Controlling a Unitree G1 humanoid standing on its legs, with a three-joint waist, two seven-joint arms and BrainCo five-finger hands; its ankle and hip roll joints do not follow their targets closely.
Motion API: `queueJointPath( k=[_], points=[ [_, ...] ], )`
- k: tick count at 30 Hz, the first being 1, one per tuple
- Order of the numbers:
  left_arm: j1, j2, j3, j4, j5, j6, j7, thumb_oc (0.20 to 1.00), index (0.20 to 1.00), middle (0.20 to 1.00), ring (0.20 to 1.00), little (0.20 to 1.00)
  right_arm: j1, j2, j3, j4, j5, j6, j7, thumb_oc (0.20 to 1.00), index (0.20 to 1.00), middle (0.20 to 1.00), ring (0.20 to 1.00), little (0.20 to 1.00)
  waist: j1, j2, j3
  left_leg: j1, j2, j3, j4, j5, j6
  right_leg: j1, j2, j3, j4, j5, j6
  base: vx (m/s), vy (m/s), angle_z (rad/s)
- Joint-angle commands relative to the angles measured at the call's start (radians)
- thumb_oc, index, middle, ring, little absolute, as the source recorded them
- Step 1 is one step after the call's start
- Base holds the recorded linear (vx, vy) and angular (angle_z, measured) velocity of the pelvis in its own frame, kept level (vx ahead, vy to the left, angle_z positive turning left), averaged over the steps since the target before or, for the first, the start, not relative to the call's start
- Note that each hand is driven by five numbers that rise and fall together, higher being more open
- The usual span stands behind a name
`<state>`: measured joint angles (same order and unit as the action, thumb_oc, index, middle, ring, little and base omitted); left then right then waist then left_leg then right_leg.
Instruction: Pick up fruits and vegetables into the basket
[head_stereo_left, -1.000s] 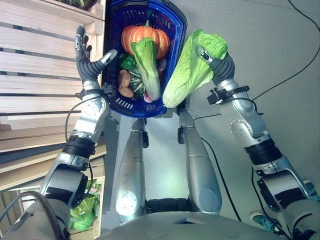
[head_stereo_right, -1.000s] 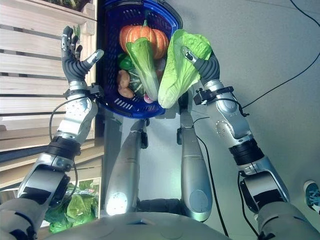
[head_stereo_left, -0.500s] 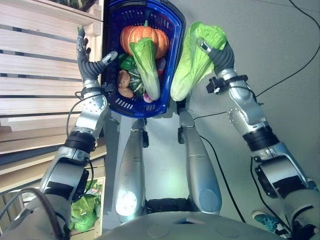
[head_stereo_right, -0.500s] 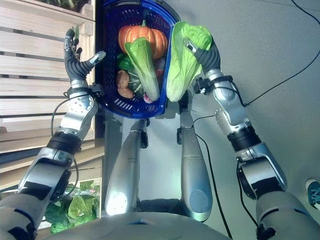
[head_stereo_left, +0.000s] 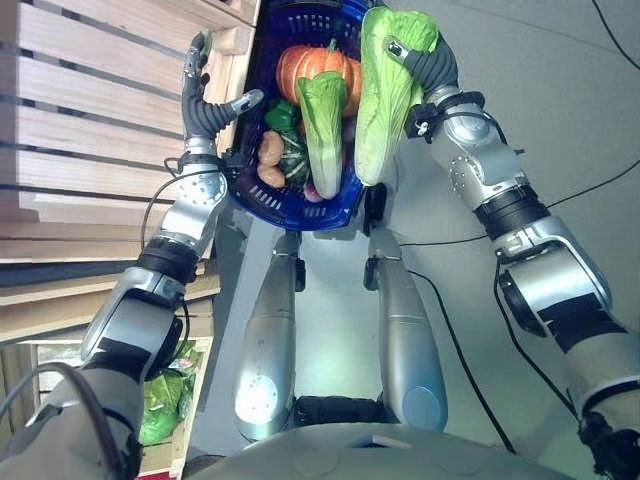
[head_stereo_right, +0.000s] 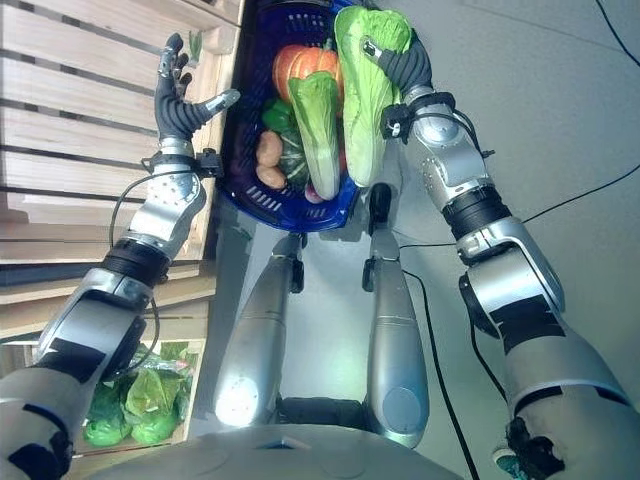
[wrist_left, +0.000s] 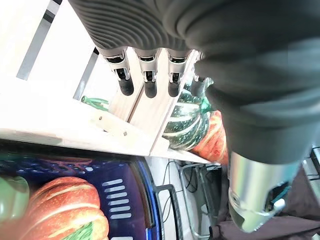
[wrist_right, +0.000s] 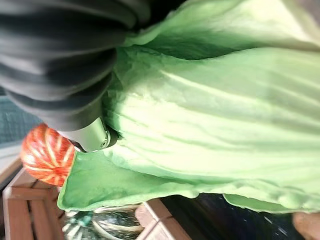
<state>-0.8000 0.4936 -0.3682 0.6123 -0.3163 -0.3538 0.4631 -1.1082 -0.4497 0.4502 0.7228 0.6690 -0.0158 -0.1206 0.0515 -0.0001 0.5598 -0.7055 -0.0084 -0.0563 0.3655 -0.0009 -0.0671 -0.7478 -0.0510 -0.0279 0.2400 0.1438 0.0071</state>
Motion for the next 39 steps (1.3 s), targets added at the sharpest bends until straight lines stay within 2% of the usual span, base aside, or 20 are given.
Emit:
queueJointPath(
  k=[1,11,21,26,35,37,39],
  points=[
    [-0.016,0.015,-0.007,-0.023,-0.006,-0.069,-0.011,1.0,1.0,1.0,1.0,1.0,-0.058,0.016,0.037,0.031,0.071,-0.015,0.033,0.2,0.2,0.2,0.2,0.2,0.019,0.077,-0.04,-0.04,-0.079,-0.009,-0.061,0.04,0.023,-0.013,0.032,-0.08,0.148,-0.181,0.034,0.02,-0.014,0.17],
    [-0.055,0.003,-0.059,-0.035,-0.028,-0.103,-0.024,1.0,1.0,1.0,1.0,1.0,-0.152,0.046,0.036,0.296,0.111,-0.003,0.098,0.2,0.2,0.2,0.2,0.2,0.058,0.101,-0.04,-0.084,-0.098,-0.03,-0.035,0.037,0.034,-0.056,0.023,-0.096,0.172,-0.184,0.032,0.02,-0.006,0.06],
    [-0.049,-0.003,-0.082,-0.07,-0.036,-0.104,-0.028,1.0,1.0,1.0,1.0,1.0,-0.166,0.068,-0.003,0.398,0.271,-0.005,0.158,0.2,0.2,0.2,0.2,0.2,0.078,0.122,-0.04,-0.111,-0.109,-0.046,-0.023,0.039,0.039,-0.086,0.018,-0.102,0.194,-0.186,0.033,0.03,-0.001,0.08],
    [-0.045,-0.011,-0.088,-0.078,-0.033,-0.106,-0.019,1.0,1.0,1.0,1.0,1.0,-0.165,0.078,-0.024,0.42,0.304,-0.024,0.151,0.2,0.2,0.2,0.2,0.2,0.079,0.124,-0.04,-0.118,-0.111,-0.046,-0.021,0.041,0.041,-0.094,0.019,-0.101,0.195,-0.183,0.035,0.01,0.003,0.02],
    [-0.049,-0.019,-0.104,-0.091,-0.035,-0.102,-0.015,1.0,1.0,1.0,1.0,1.0,-0.19,0.091,-0.051,0.444,0.369,-0.016,0.096,0.2,0.2,0.2,0.2,0.2,0.081,0.134,-0.04,-0.133,-0.111,-0.045,-0.021,0.046,0.042,-0.113,0.018,-0.097,0.196,-0.175,0.037,0.0,0.0,0.0],
    [-0.049,-0.021,-0.107,-0.093,-0.036,-0.103,-0.012,1.0,1.0,1.0,1.0,1.0,-0.193,0.095,-0.048,0.444,0.347,-0.019,0.079,0.667,0.667,0.667,0.667,0.667,0.081,0.136,-0.04,-0.135,-0.112,-0.045,-0.022,0.048,0.043,-0.115,0.018,-0.097,0.195,-0.173,0.037,0.0,0.0,0.0],
    [-0.051,-0.021,-0.112,-0.096,-0.038,-0.1,-0.008,1.0,1.0,1.0,1.0,1.0,-0.195,0.095,-0.043,0.445,0.314,-0.018,0.063,1.0,1.0,1.0,1.0,1.0,0.081,0.138,-0.04,-0.138,-0.113,-0.045,-0.02,0.048,0.043,-0.117,0.018,-0.097,0.198,-0.174,0.037,0.0,0.0,0.0]
  ],
)
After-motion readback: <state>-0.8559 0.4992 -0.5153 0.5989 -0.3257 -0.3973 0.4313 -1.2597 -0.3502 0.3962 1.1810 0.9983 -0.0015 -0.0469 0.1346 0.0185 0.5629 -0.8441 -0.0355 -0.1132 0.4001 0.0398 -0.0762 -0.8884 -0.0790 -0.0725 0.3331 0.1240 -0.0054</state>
